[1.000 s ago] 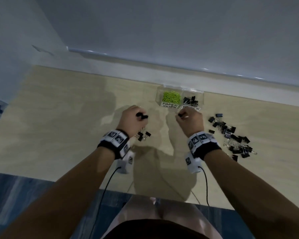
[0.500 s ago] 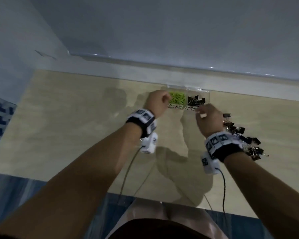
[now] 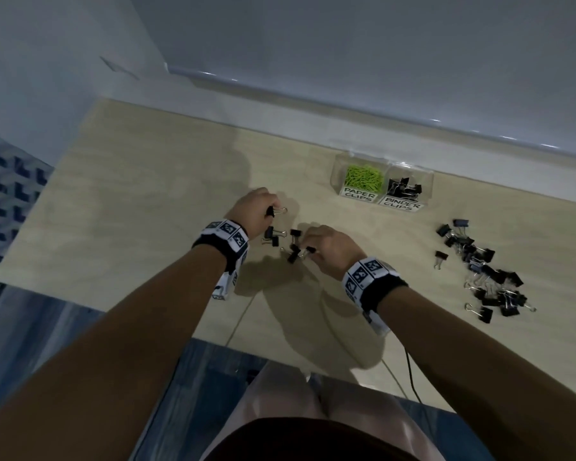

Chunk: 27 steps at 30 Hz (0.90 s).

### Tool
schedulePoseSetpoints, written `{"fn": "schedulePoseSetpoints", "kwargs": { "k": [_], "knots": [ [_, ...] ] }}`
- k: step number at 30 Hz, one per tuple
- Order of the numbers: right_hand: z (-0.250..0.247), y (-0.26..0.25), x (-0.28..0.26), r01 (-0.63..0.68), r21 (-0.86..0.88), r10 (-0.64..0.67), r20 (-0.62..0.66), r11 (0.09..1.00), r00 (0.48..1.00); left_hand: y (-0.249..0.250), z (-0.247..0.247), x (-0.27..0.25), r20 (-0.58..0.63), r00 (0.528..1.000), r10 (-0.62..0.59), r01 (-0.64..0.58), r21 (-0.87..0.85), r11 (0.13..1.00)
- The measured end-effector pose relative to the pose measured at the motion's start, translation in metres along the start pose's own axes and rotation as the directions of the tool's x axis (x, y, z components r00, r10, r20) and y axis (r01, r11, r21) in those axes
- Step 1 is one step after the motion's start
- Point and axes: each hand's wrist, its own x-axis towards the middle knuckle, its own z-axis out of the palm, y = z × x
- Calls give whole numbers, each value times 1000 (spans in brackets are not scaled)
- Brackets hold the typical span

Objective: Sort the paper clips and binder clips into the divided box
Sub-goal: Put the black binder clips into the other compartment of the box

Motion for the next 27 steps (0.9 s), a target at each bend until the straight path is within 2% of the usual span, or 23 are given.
{"fn": "schedulePoseSetpoints", "kwargs": {
  "k": [3,5,8,10,12,16,19,23,27],
  "knots": [
    [4,4,-7,3,10,-2,-49,1000,999,-4,-1,-13,-88,994,-62,52,-110,993],
    [6,7,-12,-27,30,30,-105,999,994,-5,-1,-23,-132,989,-63,36,-194,980],
    [8,8,-15,-74,90,92,-225,993,970,-6,6,-40,-24,999,24,-27,-142,989],
    [7,0,-12,-62,102,86,-251,993,964,-7,12,-47,20,998,66,-64,-97,993],
    [8,-10,-5,-57,64,70,-218,996,973,-8,16,-49,4,998,65,-64,-74,995],
    [15,-19,4,-169,-86,159,-108,982,981,-2,18,-49,-5,1000,23,-23,-39,999],
    [14,-17,4,-198,-157,194,-45,967,980,2,17,-49,2,1000,10,-10,-4,1000],
    [10,-12,3,-181,-141,174,-59,973,983,6,17,-50,-7,999,-32,32,-5,999],
    [6,-5,-8,-227,-66,220,-102,972,970,9,16,-48,-21,995,-96,93,-100,991]
  ]
}}
